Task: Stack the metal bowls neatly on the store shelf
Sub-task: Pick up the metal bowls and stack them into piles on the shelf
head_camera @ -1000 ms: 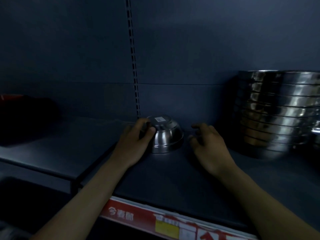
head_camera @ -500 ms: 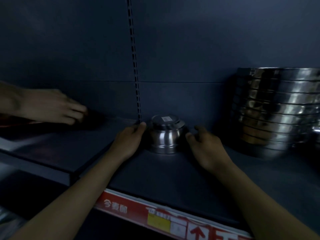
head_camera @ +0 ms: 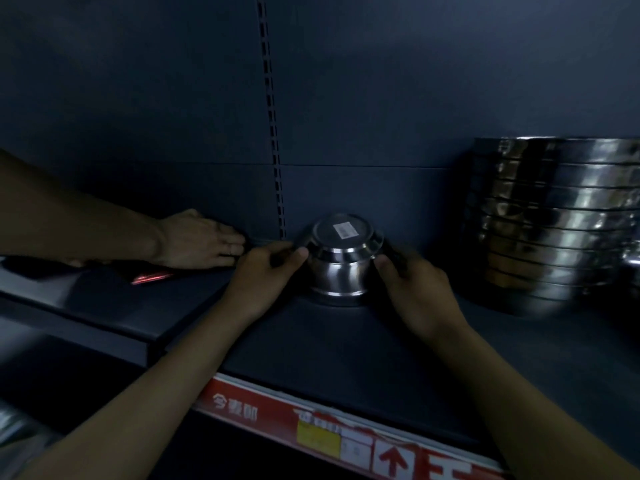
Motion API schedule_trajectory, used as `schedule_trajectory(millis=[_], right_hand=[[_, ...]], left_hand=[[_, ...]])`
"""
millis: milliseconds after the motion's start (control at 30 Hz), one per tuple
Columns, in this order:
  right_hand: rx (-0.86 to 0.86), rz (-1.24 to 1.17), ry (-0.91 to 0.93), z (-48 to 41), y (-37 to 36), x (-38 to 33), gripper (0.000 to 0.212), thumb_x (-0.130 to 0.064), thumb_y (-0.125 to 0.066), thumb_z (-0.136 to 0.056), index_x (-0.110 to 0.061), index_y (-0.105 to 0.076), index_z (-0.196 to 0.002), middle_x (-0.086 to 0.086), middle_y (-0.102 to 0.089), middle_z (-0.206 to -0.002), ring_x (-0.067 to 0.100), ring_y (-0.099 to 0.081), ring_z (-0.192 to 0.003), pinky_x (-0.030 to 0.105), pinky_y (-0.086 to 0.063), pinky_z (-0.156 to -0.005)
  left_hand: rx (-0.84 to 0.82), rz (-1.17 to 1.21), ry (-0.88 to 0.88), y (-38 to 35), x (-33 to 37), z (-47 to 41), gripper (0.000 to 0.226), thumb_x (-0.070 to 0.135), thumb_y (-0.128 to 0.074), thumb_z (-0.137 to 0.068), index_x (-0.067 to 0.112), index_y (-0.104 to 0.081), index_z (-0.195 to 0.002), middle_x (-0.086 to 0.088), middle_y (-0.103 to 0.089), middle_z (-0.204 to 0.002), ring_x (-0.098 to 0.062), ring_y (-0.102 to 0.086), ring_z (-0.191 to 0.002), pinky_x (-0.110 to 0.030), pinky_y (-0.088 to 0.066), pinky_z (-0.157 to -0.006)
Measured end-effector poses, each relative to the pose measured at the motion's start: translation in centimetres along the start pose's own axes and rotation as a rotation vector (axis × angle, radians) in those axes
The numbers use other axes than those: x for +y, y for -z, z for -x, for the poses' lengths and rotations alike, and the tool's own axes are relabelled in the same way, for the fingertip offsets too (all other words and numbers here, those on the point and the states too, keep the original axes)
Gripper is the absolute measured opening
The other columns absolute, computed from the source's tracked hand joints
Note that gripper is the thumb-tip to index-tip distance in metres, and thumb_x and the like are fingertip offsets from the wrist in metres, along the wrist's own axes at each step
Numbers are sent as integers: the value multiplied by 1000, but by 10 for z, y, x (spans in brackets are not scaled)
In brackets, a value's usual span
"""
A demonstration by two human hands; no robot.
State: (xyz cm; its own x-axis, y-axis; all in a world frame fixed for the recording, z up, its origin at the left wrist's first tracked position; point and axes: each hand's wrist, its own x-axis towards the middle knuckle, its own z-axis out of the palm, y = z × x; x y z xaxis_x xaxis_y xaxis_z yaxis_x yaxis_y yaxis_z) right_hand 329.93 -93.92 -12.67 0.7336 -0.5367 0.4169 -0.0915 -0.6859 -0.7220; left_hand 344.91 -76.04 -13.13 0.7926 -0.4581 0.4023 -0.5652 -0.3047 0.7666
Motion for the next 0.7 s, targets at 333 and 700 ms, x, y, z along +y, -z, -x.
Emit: schedule_trajectory(millis=[333,700], right_hand=[[195,-230,98,2,2,-7,36,-33,-65,-94,-20,-59,-127,-3,-71,-113,13,-66,-105,25,-48,-91],[185,-280,110,-2,1,-4,79,-11,-77,-83,-16,-36,-151,1,-49,-142,13,-53,-126,28,-43,-108]], left_hand=[[129,190,-239,-4,3,3,44,23,-76,-82,17,-64,-124,0,-71,-110,-10,-65,-96,-15,-49,-84],[141,314,-283,-8,6,4,62,-3,-77,-78,26,-54,-129,-13,-62,-128,-12,-64,-109,-13,-51,-83]])
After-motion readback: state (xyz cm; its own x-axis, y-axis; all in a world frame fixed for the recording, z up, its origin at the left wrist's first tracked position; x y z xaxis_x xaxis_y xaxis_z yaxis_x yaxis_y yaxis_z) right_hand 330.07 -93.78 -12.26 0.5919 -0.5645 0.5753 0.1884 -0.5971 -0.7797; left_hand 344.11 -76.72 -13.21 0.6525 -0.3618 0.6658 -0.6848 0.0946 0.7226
